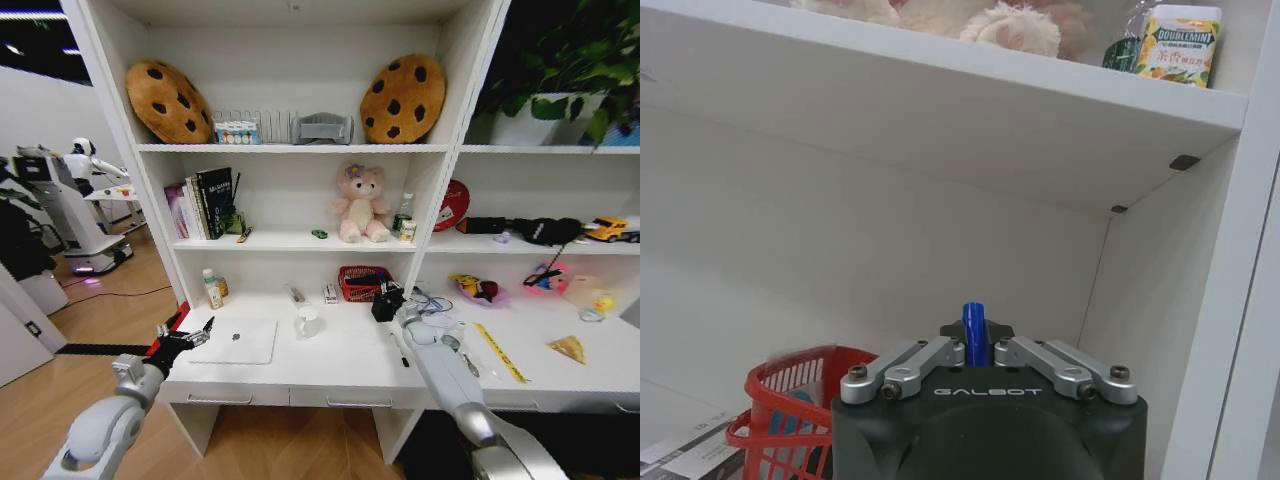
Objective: Organize the objects on the table.
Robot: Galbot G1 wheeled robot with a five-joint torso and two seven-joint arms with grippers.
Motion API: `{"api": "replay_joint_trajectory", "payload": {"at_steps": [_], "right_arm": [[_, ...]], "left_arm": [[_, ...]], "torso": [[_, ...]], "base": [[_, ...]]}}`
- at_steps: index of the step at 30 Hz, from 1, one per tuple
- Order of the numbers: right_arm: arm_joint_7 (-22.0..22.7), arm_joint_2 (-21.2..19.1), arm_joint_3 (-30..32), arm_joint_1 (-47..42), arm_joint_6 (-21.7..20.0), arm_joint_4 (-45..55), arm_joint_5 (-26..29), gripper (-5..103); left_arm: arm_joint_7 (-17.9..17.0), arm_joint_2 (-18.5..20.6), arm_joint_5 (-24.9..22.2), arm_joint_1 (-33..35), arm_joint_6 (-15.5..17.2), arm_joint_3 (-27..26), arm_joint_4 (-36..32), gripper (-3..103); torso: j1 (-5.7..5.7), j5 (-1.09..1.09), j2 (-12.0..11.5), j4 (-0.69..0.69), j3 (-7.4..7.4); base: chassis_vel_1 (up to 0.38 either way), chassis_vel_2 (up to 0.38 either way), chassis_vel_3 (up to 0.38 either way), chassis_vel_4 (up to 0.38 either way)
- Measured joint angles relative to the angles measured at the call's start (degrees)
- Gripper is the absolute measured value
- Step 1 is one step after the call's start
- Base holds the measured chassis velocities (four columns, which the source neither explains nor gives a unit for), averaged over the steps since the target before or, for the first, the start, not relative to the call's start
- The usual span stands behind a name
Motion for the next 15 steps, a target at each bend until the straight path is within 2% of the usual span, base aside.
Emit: {"api": "replay_joint_trajectory", "payload": {"at_steps": [7,13,14,15], "right_arm": [[-0.5,0.5,-0.1,1.1,0.1,-1.6,0.1,8],[0.1,0.4,-0.4,0.3,-1.7,0.4,0.1,5],[0.4,0.4,-0.4,0.0,-1.9,0.8,0.0,10],[0.4,0.4,-0.4,0.0,-1.9,0.8,0.0,10]], "left_arm": [[0.0,0.0,0.0,0.0,0.0,0.0,0.0,100],[0.0,0.0,0.0,0.0,0.0,0.0,0.0,100],[0.0,0.0,0.0,0.0,0.0,0.0,0.0,100],[0.0,0.0,0.0,0.0,0.0,0.0,0.0,100]], "torso": [[0.00,0.00,0.0,0.01,0.00],[0.00,0.00,0.0,0.00,0.00],[0.00,0.00,0.0,0.00,0.00],[0.00,0.00,0.0,0.00,0.00]], "base": [[0.000,0.000,0.000,0.000],[0.000,0.000,0.000,0.000],[0.000,0.000,0.000,0.000],[0.000,0.000,0.000,0.000]]}}
